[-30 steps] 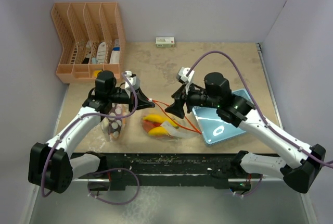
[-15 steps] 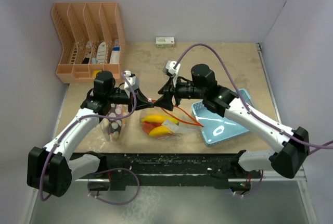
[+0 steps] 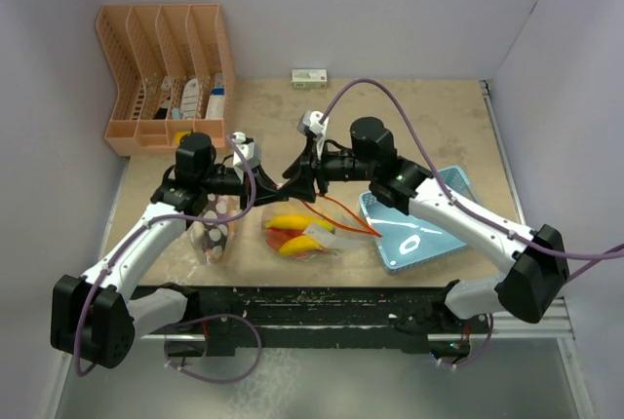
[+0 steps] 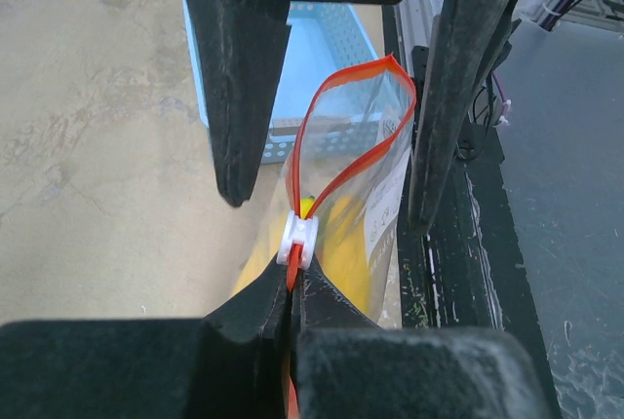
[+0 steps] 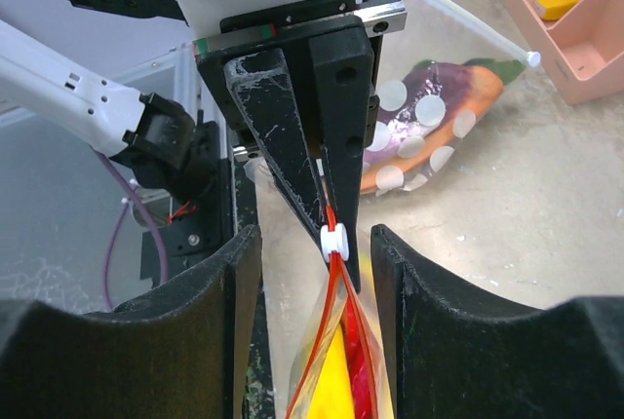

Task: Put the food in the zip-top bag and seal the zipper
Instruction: Zip the zipper food storage bag at the center of the board.

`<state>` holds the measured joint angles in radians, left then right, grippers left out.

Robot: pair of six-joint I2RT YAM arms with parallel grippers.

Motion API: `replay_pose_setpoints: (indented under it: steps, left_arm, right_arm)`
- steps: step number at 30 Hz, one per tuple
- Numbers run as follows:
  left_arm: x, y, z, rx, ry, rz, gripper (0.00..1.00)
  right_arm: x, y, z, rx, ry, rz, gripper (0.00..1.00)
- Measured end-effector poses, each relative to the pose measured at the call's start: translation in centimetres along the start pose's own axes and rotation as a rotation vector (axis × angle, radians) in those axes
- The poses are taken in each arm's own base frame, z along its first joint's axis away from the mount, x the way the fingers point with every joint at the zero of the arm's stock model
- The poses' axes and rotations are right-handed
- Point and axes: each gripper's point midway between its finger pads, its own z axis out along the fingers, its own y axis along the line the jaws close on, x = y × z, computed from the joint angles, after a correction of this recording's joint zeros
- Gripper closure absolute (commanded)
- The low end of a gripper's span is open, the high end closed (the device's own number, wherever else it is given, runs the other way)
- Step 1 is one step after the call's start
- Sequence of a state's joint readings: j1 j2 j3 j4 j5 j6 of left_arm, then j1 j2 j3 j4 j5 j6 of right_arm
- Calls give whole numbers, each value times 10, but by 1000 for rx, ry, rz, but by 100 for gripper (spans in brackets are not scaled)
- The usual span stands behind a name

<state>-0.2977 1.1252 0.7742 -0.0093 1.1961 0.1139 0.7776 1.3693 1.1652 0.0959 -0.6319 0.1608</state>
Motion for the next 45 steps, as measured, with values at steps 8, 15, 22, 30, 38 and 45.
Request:
replay_pose_setpoints:
  steps: [8,15,22,30,38,45]
  left_arm:
    - [0,0,0,-1,0,0,100]
    - [0,1,0,-4,1,-1,100]
    - [1,3,0,-17,5,-7,100]
    - [-3,4,-1,-60,4,-6,100]
    - [-13,8,-4,-115,-12,9,100]
    - [-18,6,-3,-100,-31,-3,100]
  right_arm:
    - [15,-7,13,-14,31,38,59]
    - [16,-8,14,-15,33,46,85]
    - [20,-8,14,-13,47,54,100]
    - [20,-11,3,55,47,63,100]
    - [25,-18,-21,191,45,88,100]
    - [38,-17,-37,243,54,127,100]
